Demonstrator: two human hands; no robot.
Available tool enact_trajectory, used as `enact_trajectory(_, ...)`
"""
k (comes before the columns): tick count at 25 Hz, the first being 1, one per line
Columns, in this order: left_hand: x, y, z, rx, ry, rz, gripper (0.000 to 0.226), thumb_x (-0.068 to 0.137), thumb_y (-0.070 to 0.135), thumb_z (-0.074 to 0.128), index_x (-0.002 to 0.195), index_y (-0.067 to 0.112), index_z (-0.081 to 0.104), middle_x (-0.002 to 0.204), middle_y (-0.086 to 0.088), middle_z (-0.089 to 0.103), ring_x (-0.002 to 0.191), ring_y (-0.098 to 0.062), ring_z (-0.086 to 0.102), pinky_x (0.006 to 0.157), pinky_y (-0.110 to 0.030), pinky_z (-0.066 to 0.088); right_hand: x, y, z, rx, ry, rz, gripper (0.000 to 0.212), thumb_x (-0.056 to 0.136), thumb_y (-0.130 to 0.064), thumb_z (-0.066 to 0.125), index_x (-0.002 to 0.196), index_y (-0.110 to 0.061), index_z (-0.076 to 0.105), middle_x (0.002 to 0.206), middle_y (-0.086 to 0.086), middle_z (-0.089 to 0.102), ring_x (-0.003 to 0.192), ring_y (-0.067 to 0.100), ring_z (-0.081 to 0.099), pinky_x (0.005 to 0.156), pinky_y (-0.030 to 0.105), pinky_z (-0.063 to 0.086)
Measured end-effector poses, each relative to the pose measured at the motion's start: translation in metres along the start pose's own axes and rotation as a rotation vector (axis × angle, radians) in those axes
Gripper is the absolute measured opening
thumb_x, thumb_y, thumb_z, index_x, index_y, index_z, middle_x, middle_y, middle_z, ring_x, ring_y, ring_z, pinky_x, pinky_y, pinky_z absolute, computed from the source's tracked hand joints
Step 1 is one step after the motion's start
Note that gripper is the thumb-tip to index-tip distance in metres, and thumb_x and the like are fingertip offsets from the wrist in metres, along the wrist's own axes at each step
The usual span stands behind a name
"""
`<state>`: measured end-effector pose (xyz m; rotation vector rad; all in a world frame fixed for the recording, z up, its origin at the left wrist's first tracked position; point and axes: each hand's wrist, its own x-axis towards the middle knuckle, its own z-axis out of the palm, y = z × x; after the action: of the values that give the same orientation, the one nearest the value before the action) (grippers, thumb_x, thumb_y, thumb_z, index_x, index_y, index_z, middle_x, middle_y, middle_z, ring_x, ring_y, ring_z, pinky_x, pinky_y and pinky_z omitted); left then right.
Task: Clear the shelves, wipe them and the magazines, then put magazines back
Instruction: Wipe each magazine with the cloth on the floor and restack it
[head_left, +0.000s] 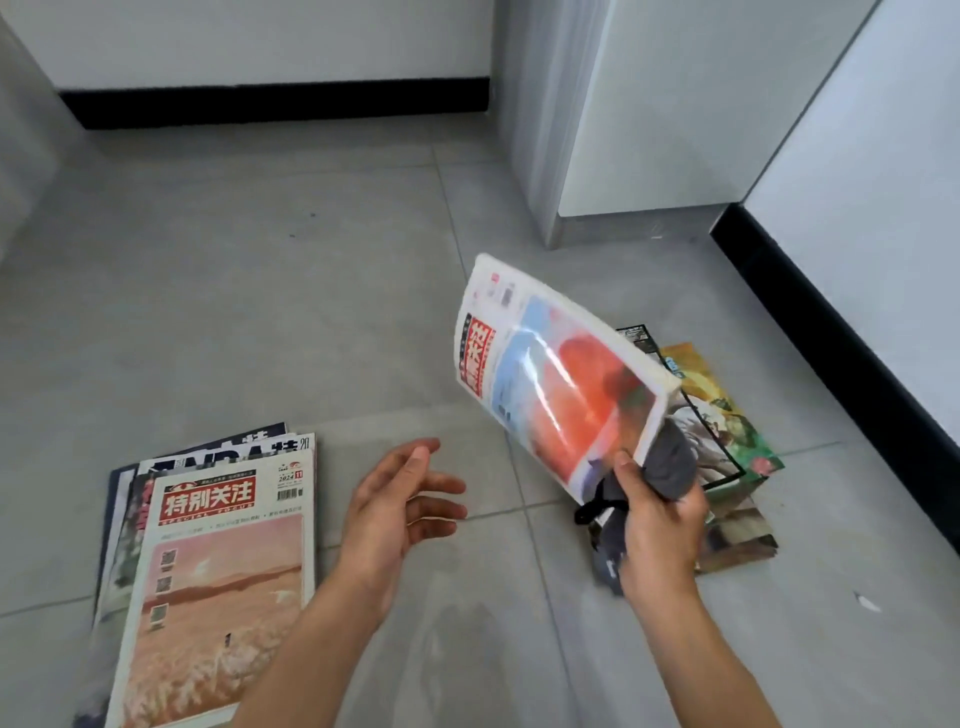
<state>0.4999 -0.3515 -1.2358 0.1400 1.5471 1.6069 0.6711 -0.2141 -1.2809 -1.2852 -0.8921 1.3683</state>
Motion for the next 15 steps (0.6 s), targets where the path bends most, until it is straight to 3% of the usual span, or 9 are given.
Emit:
enact_trajectory(3,0.002,-0.019,-0.003,0.14,0.127,0.004,0.016,0.099,0.012,0.052,0.103,0.012,0.068,0.078,-0.014,0.068,0.057,-0.02,0.062,0.057,-0.029,0.05,0.031,-0.016,-0.014,0.098,0.14,0.22,0.016,0.087,-0.014,0.075,0.1,-0.016,0.067,0.088,0.005,0.072,0.061,0.023,0.062,0.053,0.029,0.047)
enact_trajectory(5,0.0,-0.031,-0.006,0.199,0.12,-0.019,0.015,0.098,0.008,0.054,0.1,0.013,0.069,0.077,-0.013,0.069,0.057,-0.02,0.062,0.058,-0.03,0.05,0.041,-0.016,-0.024,0.029,0.239,0.308,0.016,0.087,-0.017,0.076,0.097,-0.017,0.063,0.088,0.005,0.07,0.049,0.016,0.058,0.046,0.023,0.044)
enact_trajectory(8,0.0,-0.044,-0.01,0.278,0.074,-0.078,0.015,0.096,0.006,0.057,0.098,0.015,0.069,0.078,-0.012,0.071,0.06,-0.02,0.064,0.059,-0.03,0.05,0.041,-0.008,-0.036,-0.035,0.287,0.408,0.027,0.085,-0.017,0.077,0.101,-0.013,0.055,0.082,0.009,0.062,0.025,0.013,0.039,0.034,0.015,0.031)
enact_trajectory(12,0.003,-0.056,-0.016,0.349,0.098,-0.116,0.015,0.094,0.005,0.058,0.095,0.015,0.068,0.079,-0.01,0.071,0.062,-0.018,0.064,0.059,-0.029,0.05,0.015,0.011,-0.053,0.037,0.372,0.435,0.032,0.085,-0.021,0.075,0.111,-0.018,0.056,0.096,0.013,0.064,0.041,0.018,0.052,0.044,0.021,0.04)
enact_trajectory(14,0.005,-0.061,-0.021,0.37,0.158,-0.112,0.018,0.092,0.004,0.058,0.094,0.019,0.068,0.084,-0.009,0.07,0.067,-0.018,0.064,0.062,-0.031,0.049,-0.015,0.028,-0.058,0.04,0.368,0.455,0.036,0.087,-0.017,0.073,0.119,-0.01,0.061,0.101,0.017,0.067,0.059,0.024,0.06,0.047,0.025,0.046)
enact_trajectory(15,0.008,-0.063,-0.025,0.375,0.211,-0.091,0.019,0.091,0.005,0.059,0.093,0.022,0.067,0.086,-0.006,0.069,0.072,-0.019,0.064,0.064,-0.031,0.049,-0.032,0.037,-0.06,0.001,0.353,0.487,0.041,0.085,-0.014,0.075,0.123,-0.006,0.062,0.108,0.019,0.068,0.074,0.028,0.065,0.055,0.032,0.052)
